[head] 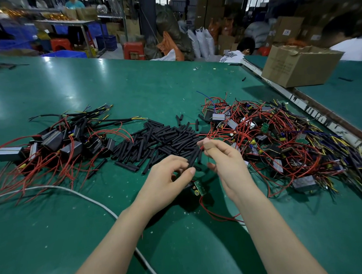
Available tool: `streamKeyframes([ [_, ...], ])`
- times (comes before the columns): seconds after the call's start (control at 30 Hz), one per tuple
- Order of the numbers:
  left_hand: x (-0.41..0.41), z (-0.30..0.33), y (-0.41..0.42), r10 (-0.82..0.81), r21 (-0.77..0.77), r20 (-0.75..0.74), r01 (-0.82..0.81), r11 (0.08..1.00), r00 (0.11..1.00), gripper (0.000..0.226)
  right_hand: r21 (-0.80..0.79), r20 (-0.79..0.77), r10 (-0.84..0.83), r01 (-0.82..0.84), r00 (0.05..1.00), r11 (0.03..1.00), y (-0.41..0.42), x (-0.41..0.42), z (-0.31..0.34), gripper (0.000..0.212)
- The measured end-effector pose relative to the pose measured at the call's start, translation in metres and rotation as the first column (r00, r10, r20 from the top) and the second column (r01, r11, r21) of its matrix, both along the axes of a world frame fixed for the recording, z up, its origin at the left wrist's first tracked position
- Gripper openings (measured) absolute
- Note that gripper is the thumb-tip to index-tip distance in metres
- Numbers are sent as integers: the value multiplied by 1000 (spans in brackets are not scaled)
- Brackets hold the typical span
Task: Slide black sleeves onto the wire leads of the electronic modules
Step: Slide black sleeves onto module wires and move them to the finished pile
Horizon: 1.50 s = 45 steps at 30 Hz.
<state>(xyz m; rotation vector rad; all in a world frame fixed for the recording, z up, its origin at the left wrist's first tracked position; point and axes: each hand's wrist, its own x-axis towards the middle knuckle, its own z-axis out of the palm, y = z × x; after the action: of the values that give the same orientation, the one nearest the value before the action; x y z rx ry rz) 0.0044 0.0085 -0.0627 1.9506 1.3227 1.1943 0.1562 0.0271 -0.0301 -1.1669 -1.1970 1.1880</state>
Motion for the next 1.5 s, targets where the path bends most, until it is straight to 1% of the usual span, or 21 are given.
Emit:
streamKeyframes([
  [0.1,-1,1,-1,7,18,-44,-6,1000,999,15,-35,-52,11,-13,999,999,0,-2,0,29],
  [0.2,-2,3,-2,-2,13,-102,3,1000,995,24,-23,1,30,-30,1000,999,-1,-2,1,27],
  [0.27,-3,5,-1,3,6,-102,-3,1000,995,31,-15,-6,47,-47,999,999,-1,-3,2,25],
  [0.37,-4,7,-2,15,-35,-73,-18,999,997,37,0,-21,91,-91,996,996,-3,-4,4,25],
  [0.47,-4,8,-3,55,-118,0,-54,992,999,55,6,-37,99,-98,994,995,-4,-5,5,28],
  [0.53,-6,7,-2,120,-134,58,-112,985,991,62,6,-56,95,-95,994,995,-3,-5,5,28],
  [0.6,-7,7,-1,199,-147,136,-179,973,971,52,7,-42,96,-96,995,995,-3,-3,5,27],
  [0.63,-7,8,0,200,-167,204,-167,972,958,41,11,-30,110,-110,993,994,-3,-4,5,26],
  [0.67,-5,9,1,176,-193,279,-124,973,944,31,19,-21,136,-136,990,991,-4,-4,4,24],
  [0.7,-3,10,1,140,-220,352,-64,973,925,27,30,-13,170,-170,985,985,-5,-6,4,23],
  [0.77,0,12,1,76,-244,477,49,968,876,29,47,1,225,-225,974,973,-6,-8,2,22],
  [0.8,1,13,1,59,-244,505,77,967,861,30,55,-8,238,-237,971,970,-6,-9,1,21],
  [0.9,0,14,1,38,-247,490,97,964,871,26,59,-99,219,-214,971,975,-3,-8,-2,16],
  [1.0,0,13,0,21,-263,494,126,956,869,24,35,-201,212,-210,956,977,-1,-8,-4,18],
  [1.2,2,11,1,-16,-269,537,189,944,843,23,-37,-341,101,-121,935,992,4,-11,-6,19],
  [1.37,0,10,1,-11,-286,574,213,934,819,27,-37,-346,145,-168,927,985,5,-10,-5,18],
  [1.5,2,10,-2,-96,-301,539,298,906,837,21,-45,-384,149,-179,911,983,9,-4,-5,17],
])
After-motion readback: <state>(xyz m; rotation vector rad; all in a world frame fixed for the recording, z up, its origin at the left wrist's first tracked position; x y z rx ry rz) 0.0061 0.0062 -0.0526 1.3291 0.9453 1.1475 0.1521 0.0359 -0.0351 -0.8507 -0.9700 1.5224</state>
